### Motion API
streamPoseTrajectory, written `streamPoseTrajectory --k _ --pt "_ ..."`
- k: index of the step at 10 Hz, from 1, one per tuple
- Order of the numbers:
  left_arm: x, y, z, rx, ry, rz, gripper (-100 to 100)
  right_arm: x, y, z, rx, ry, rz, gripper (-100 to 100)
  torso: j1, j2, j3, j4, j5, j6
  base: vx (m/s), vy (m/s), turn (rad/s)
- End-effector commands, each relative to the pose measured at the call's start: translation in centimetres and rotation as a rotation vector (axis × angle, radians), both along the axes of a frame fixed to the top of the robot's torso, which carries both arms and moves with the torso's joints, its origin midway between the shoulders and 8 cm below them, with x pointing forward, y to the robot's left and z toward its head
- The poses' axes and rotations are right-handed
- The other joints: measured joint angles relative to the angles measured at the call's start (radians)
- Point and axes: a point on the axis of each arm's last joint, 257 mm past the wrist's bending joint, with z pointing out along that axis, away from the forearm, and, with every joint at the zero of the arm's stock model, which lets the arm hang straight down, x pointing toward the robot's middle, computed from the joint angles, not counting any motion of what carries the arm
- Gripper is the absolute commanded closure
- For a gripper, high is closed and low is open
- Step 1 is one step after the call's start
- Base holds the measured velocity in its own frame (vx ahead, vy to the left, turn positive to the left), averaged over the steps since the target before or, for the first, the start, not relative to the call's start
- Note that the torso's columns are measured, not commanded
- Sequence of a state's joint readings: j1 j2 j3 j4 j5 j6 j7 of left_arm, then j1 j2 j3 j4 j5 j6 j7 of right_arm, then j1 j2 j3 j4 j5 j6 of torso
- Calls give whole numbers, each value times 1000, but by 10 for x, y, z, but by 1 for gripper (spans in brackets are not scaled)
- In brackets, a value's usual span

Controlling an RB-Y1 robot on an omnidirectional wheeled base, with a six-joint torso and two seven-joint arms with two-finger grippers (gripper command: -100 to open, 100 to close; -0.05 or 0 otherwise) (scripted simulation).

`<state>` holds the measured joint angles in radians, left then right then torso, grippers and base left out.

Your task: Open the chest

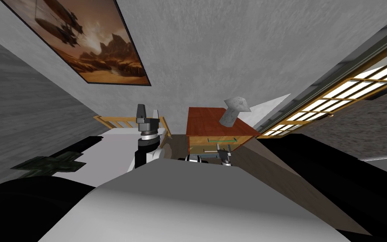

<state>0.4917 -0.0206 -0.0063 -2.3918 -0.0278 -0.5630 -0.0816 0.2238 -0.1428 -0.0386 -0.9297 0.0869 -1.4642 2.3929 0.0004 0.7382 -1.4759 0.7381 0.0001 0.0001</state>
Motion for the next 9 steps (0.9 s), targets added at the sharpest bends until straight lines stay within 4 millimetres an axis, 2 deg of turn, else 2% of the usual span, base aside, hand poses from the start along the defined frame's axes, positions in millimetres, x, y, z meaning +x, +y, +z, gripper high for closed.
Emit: streamPoseTrajectory --k 1,9 --pt "0 0 0 0 0 0 0 -6 1 -7 -56 1 -45 -100 0 0 0 0 0 0 5 -17 50" --pt "0 0 0 0 0 0 0 -23 8 -21 -202 -4 -168 -100 -1 0 0 0 0 0 4 -15 44"
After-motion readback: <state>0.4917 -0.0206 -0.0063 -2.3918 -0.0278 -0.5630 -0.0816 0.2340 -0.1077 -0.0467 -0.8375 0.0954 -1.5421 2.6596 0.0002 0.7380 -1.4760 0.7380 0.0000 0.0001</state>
